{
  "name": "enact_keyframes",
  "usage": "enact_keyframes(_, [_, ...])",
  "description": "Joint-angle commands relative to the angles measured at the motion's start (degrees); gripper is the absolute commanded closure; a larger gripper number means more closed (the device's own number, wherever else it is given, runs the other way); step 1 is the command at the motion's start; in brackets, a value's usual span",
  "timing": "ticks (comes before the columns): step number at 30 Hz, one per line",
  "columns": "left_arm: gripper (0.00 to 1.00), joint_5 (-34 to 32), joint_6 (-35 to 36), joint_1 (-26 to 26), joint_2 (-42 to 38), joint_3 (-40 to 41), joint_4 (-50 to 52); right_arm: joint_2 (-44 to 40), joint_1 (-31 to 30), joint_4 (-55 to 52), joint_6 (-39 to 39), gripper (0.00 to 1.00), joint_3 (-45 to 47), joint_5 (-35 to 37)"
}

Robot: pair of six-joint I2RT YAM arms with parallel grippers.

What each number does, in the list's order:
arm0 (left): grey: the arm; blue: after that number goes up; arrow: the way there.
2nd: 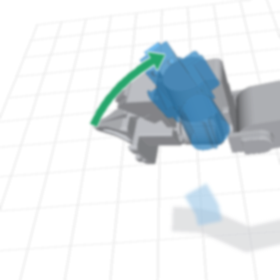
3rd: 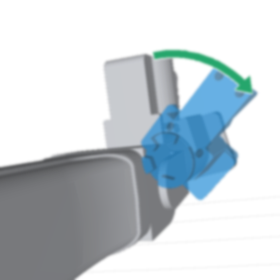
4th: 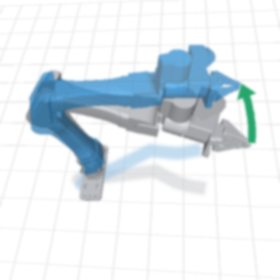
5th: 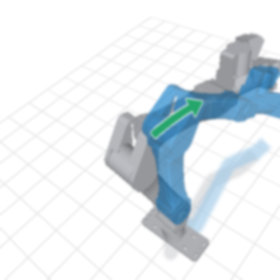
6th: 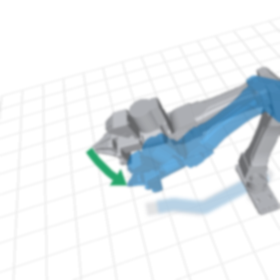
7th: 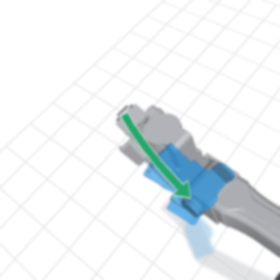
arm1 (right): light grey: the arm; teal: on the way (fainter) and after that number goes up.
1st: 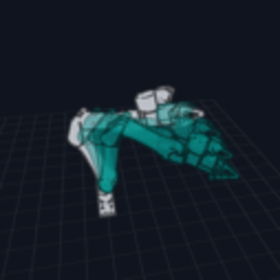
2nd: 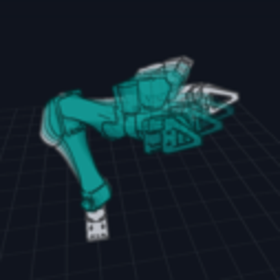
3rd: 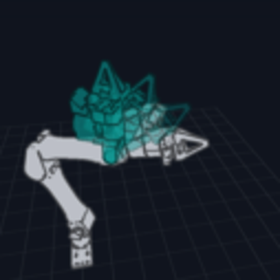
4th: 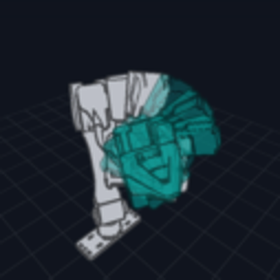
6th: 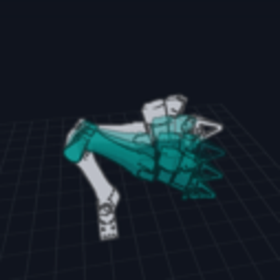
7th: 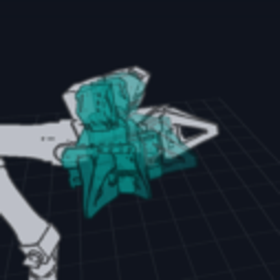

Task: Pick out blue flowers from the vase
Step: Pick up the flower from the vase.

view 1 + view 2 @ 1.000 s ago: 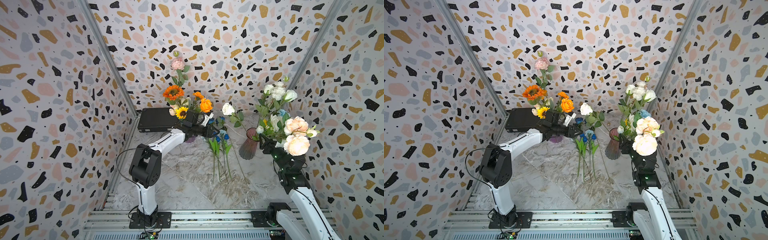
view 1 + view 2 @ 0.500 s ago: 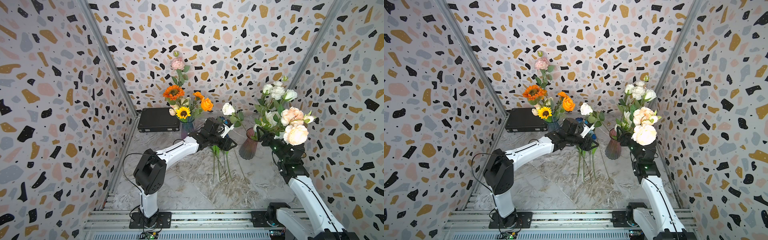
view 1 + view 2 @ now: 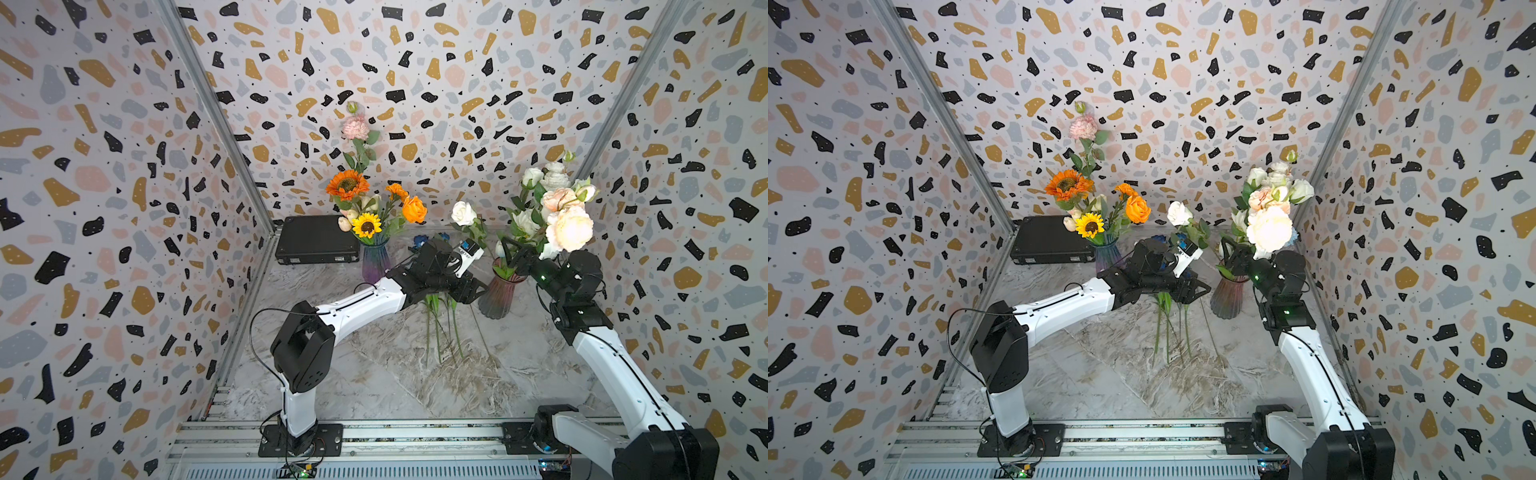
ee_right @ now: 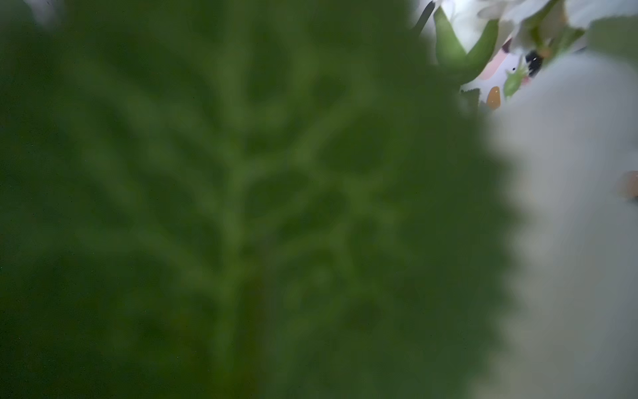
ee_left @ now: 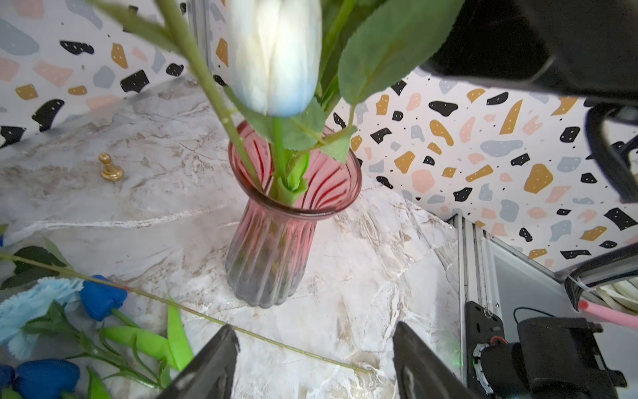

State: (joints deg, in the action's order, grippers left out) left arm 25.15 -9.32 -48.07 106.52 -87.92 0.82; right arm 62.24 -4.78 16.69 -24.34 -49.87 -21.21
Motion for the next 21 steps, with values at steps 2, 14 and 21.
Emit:
enact_keyframes(2, [0.27,-0.9,-1.2,-0.6,-0.1,-2.4,-6.1,1.8,-0.5,0.1,-1.2,0.32,-4.7,-1.7])
enact_keyframes(14, [0.25,-2.5,2.2,-2.8,6.5,-9.4,-6.0,4.8,-0.9,-8.6,1.0,0.32,-13.0,-5.3])
enact_keyframes(21, [0.25,-9.7,3.0,-3.5,10.3,-12.8,-8.5,4.1,-1.0,-12.3,1.1,0.33,-14.6,-8.2])
